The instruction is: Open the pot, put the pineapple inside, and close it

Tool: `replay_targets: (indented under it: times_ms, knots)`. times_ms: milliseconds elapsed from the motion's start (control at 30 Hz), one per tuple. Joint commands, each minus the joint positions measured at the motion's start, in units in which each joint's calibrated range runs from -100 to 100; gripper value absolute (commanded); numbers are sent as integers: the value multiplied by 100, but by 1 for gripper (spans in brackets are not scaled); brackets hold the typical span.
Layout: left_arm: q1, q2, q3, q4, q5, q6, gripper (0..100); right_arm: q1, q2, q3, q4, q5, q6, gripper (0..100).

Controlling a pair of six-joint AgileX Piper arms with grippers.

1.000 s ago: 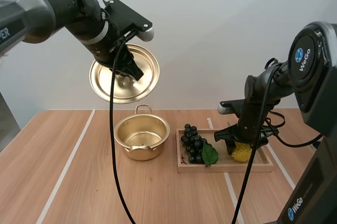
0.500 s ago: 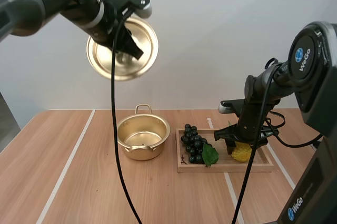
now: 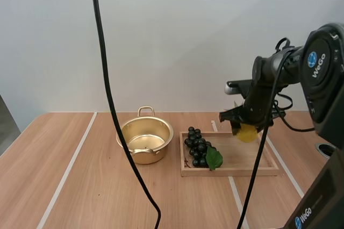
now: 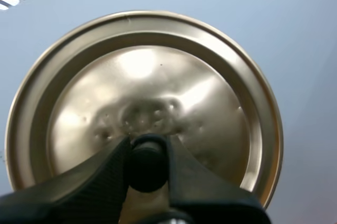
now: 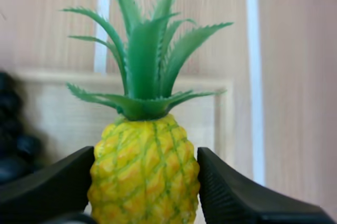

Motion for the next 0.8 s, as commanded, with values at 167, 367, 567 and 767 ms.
replay_targets:
  times_ms: [167,367,567,767]
  knots:
    - [0,-34,-894,-85,643,-54,0,-23,-599,-1530,1023,1271,-578,0]
    - [0,-45,-1327,-51,1163,-54,0,-23,-814,-2317,2501,1694,-1361,0]
    - [0,-45,-1737,160,1423,-64,0,34,-826,-2693,3593,2005,-2045,0]
    - [0,-45,-2052,196,1390,-172,0,536,-766,-2710,3813,2024,-2368,0]
